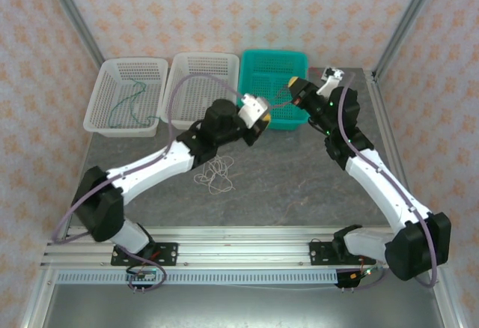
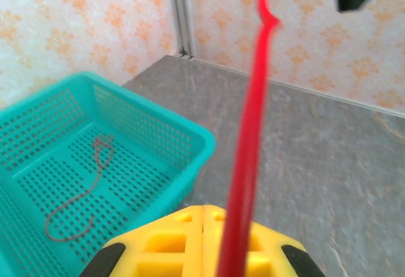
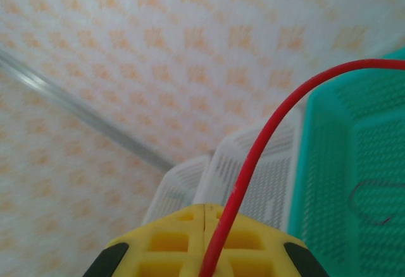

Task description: Untangle the cables

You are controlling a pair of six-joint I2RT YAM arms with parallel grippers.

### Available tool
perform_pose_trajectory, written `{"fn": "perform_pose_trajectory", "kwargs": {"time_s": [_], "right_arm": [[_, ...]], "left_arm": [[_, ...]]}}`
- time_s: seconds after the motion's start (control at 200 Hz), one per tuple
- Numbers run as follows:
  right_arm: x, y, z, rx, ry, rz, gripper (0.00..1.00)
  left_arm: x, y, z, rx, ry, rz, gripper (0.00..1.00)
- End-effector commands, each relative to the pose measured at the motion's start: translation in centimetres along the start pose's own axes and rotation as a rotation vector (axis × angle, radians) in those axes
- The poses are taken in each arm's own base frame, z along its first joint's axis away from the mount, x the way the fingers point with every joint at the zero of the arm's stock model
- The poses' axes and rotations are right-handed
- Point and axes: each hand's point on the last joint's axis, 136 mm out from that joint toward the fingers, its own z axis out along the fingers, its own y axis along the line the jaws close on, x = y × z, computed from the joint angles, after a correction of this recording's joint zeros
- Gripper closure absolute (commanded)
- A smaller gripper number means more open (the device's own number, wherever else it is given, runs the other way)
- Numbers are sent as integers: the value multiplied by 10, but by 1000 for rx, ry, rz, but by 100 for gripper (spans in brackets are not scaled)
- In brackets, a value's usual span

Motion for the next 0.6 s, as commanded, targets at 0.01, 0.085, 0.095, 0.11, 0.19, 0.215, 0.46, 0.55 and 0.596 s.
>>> {"fn": "perform_pose_trajectory", "kwargs": {"time_s": [0.01,0.085,0.095,0.11,0.19,0.215,0.46,0.55,0.596], "right_arm": [[-24,-33,15,152,-122,-126,100],[-27,-42,24,182,-161,-108,100],[-28,-43,25,184,-166,-108,100],[-29,-44,27,184,-178,-107,100],[-35,-49,34,182,-242,-88,100],[-35,-51,37,177,-256,-83,100],[-22,-90,81,279,-257,-69,100],[-19,-106,100,314,-276,-39,100],[-18,-112,111,324,-283,-26,100]], "left_arm": [[-6,50,37,-128,38,-39,100],[-10,75,67,-176,1,-56,100],[-8,77,71,-181,0,-57,100],[-12,82,75,-191,-14,-57,100],[0,104,110,-231,-31,-59,100],[1,110,118,-238,-43,-61,100],[-6,109,143,-116,-100,-86,21],[-14,98,130,-71,-134,-78,15],[-18,94,122,-58,-148,-75,13]]}}
